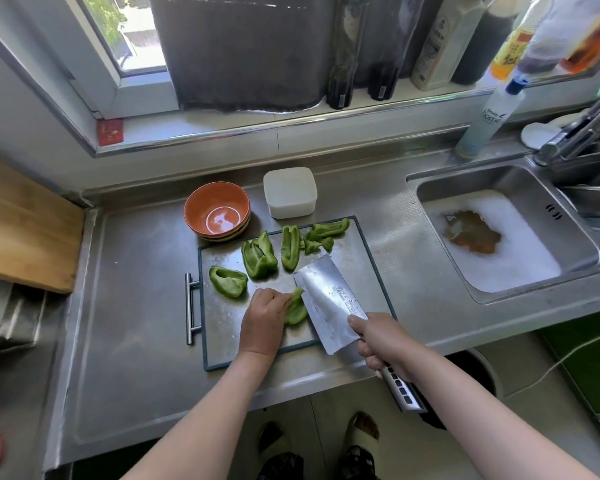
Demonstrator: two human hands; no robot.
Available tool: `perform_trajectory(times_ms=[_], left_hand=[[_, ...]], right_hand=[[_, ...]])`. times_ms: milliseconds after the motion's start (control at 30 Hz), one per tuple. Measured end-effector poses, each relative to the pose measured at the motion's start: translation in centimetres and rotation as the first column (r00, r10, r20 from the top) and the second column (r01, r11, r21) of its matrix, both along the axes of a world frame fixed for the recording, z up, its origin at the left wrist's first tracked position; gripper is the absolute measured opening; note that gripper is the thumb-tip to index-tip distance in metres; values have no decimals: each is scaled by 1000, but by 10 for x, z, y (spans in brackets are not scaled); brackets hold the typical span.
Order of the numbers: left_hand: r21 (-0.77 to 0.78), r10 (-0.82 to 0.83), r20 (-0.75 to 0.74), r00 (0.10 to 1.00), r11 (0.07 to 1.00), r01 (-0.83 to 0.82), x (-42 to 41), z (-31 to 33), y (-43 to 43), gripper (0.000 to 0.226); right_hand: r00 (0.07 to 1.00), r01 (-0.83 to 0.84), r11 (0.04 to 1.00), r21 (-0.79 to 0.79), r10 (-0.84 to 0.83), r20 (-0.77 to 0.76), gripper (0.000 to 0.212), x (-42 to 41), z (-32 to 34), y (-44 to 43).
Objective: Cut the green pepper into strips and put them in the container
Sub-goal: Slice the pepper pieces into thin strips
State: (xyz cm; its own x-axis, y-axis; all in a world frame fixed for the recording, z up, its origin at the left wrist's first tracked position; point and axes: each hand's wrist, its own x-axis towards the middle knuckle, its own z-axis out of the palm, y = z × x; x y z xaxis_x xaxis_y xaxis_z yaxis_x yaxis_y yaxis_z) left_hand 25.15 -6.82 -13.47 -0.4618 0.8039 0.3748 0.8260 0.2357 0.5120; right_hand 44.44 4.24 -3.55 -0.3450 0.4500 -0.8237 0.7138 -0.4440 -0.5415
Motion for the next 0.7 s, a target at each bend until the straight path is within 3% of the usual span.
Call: perform_trajectory(times_ms=[67, 133, 200, 400, 600, 700], left_hand=[[-49, 63, 154, 986, 997, -56, 5, 9, -4, 17], [-259, 218, 360, 907, 958, -127, 10, 19, -11, 35], [-470, 328, 424, 844, 876, -104, 8, 20, -15, 38], [-427, 405, 650, 643, 895, -132, 0, 22, -16, 18], [-436, 357, 517, 778, 892, -119, -1, 23, -13, 21], [-444, 362, 483, 797, 886, -133, 0, 24, -13, 23]], right_hand=[[1000, 8, 1000, 4, -8, -3, 21, 1, 1, -1], [1000, 10, 1000, -2, -10, -1, 20, 3, 2, -3], [1000, 12, 1000, -1, -13, -13, 20, 4, 2, -4], [999, 2, 1000, 24, -1, -35, 21, 7, -2, -8], [999, -11, 999, 34, 12, -31, 19, 8, -7, -7], [999, 16, 999, 42, -15, -43, 18, 2, -9, -9]])
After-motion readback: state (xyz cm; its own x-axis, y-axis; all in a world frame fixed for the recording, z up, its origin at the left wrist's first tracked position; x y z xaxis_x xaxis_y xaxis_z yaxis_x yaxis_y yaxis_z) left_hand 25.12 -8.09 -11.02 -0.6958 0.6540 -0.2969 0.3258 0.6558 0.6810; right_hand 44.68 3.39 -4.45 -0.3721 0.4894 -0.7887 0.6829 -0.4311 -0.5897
